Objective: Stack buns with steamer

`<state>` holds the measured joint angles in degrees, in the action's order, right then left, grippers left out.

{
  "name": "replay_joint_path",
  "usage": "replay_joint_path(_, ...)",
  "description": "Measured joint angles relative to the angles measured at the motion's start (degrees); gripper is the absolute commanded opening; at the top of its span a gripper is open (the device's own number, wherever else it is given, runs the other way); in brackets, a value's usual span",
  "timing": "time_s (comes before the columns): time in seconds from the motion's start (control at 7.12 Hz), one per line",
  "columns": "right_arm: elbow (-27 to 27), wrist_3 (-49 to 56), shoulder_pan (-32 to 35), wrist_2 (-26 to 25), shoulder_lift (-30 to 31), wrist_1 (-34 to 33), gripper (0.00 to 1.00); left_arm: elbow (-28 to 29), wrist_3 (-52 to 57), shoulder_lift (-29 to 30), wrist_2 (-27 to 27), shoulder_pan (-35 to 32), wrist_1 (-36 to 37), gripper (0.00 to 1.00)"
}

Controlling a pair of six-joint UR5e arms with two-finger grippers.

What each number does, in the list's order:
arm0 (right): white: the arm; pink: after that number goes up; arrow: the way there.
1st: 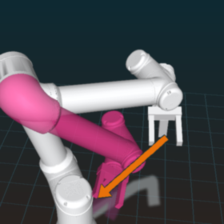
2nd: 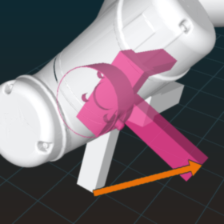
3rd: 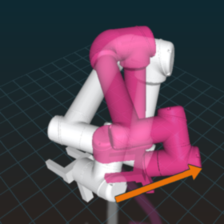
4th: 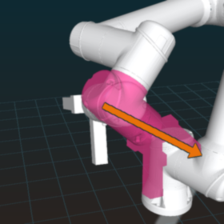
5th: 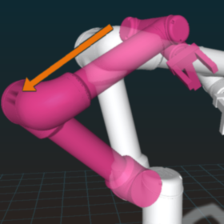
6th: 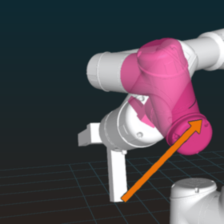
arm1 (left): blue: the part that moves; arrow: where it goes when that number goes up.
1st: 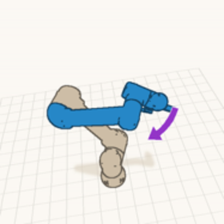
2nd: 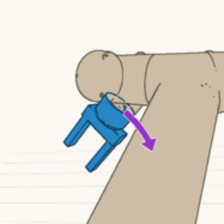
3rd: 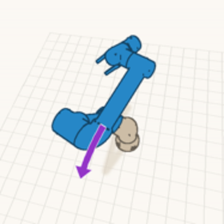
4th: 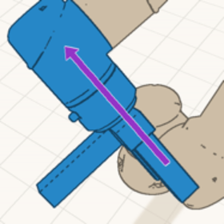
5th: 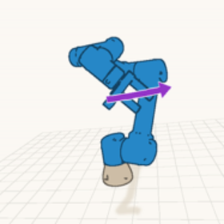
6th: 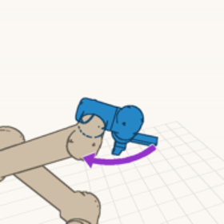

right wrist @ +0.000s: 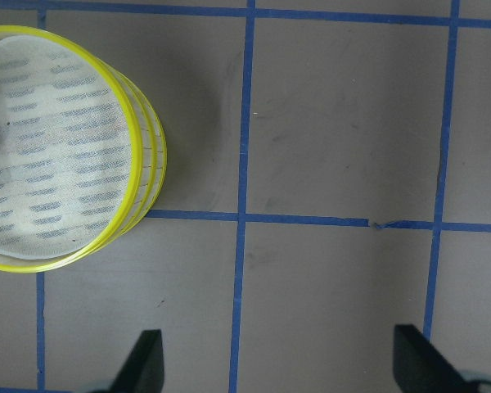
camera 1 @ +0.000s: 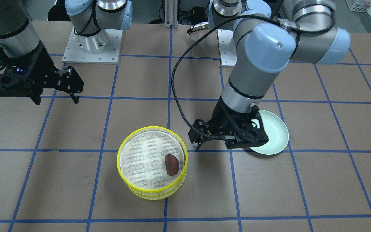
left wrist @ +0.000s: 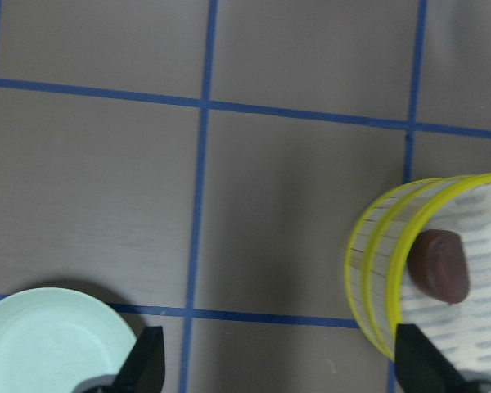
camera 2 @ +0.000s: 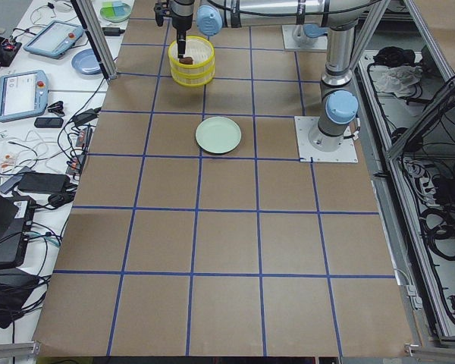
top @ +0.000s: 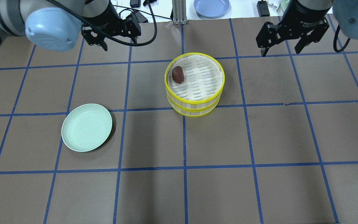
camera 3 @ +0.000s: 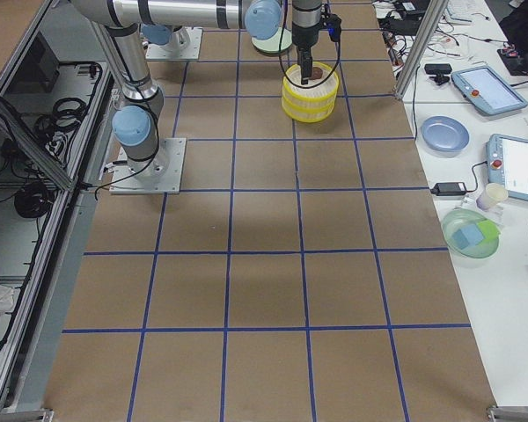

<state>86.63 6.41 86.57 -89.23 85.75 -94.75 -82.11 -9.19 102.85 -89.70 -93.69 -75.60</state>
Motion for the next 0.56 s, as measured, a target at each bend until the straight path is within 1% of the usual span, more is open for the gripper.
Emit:
replay_joint_path(0.28, 0.01, 0.00, 0.00, -0.37, 0.19, 0.02, 1.00, -0.69, 5.65, -3.21, -2.18, 4.26, -5.45, 1.00)
replay_joint_path(0.56, -0.03, -0.12, 0.18, -0.65, 1.21, 0.28, 1.00, -1.96, 8.56, -5.56, -2.13, 6.51, -8.21, 1.00)
